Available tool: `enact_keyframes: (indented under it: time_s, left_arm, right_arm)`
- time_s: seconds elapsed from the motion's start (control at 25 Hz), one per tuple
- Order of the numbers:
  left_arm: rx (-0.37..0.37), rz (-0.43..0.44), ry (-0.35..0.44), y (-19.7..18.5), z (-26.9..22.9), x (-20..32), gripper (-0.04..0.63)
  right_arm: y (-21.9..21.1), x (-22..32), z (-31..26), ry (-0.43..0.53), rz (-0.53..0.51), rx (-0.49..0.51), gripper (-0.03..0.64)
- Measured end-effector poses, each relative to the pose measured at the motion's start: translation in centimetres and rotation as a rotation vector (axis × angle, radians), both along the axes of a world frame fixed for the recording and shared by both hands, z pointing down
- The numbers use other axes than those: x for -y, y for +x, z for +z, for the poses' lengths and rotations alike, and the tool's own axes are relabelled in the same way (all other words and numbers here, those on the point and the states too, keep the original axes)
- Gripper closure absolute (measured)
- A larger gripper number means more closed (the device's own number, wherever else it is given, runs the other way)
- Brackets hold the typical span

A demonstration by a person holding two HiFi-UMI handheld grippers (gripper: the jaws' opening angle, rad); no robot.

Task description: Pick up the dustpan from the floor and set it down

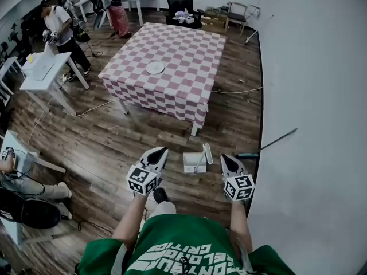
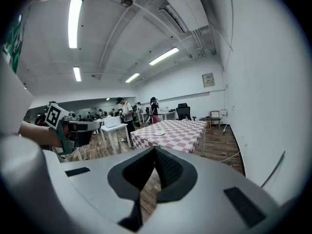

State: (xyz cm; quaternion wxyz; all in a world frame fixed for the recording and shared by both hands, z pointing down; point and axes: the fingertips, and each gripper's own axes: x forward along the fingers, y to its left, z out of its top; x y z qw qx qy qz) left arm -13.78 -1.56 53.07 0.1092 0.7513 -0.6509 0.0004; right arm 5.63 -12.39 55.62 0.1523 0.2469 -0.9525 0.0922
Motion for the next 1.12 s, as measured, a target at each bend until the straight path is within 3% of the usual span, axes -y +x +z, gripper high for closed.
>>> enact_keyframes:
  time_s: [0.44,0.72,1.12]
  left_arm:
    - [-0.046,0.125,-0.006,-9.3,0.6,2.6,0.592]
    - [-0.072,0.211,-0.018,-11.0,1.9,3.5,0.592]
    - [-0.077,0.245,-0.034,-11.1,2.9,5.0,0.592]
  right_arm:
    - [-8.9,0.1,-0.7,0.002,0.110,-0.044,0.609]
    - [-10.9,-0.6,0.1,-0.012,0.170,-0.076,0.609]
    - [-9.9,1.1,1.3,-0.032,0.223,-0.101,0.609]
